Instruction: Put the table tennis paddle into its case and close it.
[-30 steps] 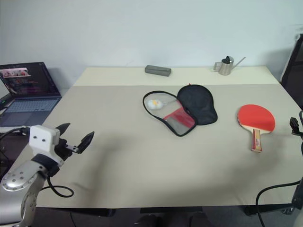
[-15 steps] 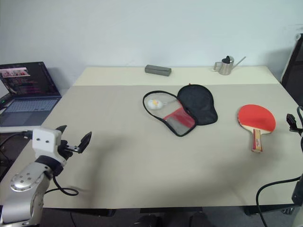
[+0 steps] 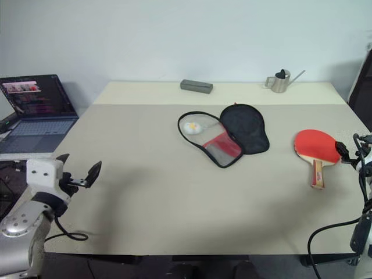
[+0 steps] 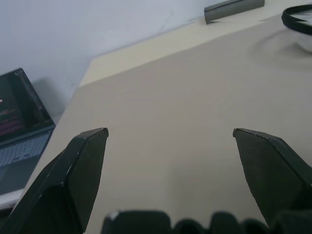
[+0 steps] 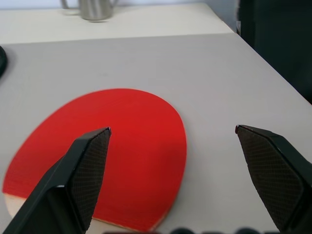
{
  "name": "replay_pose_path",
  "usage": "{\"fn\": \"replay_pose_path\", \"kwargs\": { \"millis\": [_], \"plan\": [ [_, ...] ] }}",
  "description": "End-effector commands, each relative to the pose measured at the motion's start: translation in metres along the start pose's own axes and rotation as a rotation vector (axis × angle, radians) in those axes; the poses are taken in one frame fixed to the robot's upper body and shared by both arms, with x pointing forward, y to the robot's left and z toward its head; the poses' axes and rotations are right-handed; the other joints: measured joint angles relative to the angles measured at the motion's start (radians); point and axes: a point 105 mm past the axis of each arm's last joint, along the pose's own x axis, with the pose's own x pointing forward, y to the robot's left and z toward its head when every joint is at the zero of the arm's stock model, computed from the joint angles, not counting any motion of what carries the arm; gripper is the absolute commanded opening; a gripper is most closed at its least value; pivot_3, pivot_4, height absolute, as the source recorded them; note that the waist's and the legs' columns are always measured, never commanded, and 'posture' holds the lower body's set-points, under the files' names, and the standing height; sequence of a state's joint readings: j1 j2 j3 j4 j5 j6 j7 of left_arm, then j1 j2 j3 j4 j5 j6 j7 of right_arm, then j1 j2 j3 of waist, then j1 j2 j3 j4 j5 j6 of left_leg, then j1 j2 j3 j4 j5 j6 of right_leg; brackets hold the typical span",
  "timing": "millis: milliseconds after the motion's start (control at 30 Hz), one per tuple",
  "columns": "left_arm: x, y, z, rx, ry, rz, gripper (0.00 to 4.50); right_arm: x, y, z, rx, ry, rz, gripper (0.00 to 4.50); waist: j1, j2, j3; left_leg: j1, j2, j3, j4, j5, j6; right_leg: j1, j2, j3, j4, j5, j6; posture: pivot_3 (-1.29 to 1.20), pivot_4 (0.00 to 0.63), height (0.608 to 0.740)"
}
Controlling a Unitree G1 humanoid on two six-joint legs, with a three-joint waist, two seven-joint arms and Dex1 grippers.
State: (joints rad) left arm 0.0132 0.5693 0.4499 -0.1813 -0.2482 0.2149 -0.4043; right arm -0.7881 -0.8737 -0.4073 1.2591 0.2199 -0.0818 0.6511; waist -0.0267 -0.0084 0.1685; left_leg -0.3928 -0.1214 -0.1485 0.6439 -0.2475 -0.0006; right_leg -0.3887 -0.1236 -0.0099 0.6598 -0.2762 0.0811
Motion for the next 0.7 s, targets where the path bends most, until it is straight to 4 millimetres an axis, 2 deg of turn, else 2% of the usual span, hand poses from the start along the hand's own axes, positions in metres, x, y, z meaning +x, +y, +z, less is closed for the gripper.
{"fn": "replay_pose_path", "kwargs": {
  "millis": [33,100,267,467,700],
  "plan": [
    [0.007,-0.001,0.016,0.034,-0.052,-0.018,4.50,0.002,0.009,0.012,-0.011,-0.064,0.057,4.48,-0.001,0.000,0.000,0.000,0.000,0.000,0.000,0.000,0.000,0.000,0.000,0.000,0.000,0.000,0.000,0.00,0.150,0.740],
    [0.010,-0.003,0.017,0.040,-0.056,-0.034,4.50,0.004,0.018,0.014,-0.011,-0.074,0.104,4.48,-0.003,0.000,0.000,0.000,0.000,0.000,0.000,0.000,0.000,0.000,0.000,0.000,0.000,0.000,0.000,0.00,0.150,0.740],
    [0.021,-0.005,0.026,0.048,-0.084,-0.070,4.50,0.012,0.058,0.028,-0.021,-0.123,0.309,4.48,-0.009,0.000,0.000,0.001,0.001,0.001,0.000,0.000,-0.001,-0.001,0.001,0.001,0.001,0.000,0.000,0.00,0.150,0.740],
    [0.038,-0.025,0.037,0.036,-0.131,-0.192,4.50,0.013,0.097,0.048,-0.060,-0.187,0.463,4.48,-0.003,0.000,0.000,0.000,0.000,0.000,0.000,0.000,-0.001,-0.001,0.001,0.000,0.001,0.000,0.000,0.00,0.150,0.740],
    [0.058,-0.051,0.060,0.020,-0.198,-0.343,4.50,0.006,0.153,0.045,-0.062,-0.156,0.655,4.48,-0.002,0.000,0.000,0.000,0.000,-0.002,0.001,0.000,-0.002,-0.001,0.001,-0.001,0.002,0.000,0.000,0.00,0.150,0.740]
  ]
}}
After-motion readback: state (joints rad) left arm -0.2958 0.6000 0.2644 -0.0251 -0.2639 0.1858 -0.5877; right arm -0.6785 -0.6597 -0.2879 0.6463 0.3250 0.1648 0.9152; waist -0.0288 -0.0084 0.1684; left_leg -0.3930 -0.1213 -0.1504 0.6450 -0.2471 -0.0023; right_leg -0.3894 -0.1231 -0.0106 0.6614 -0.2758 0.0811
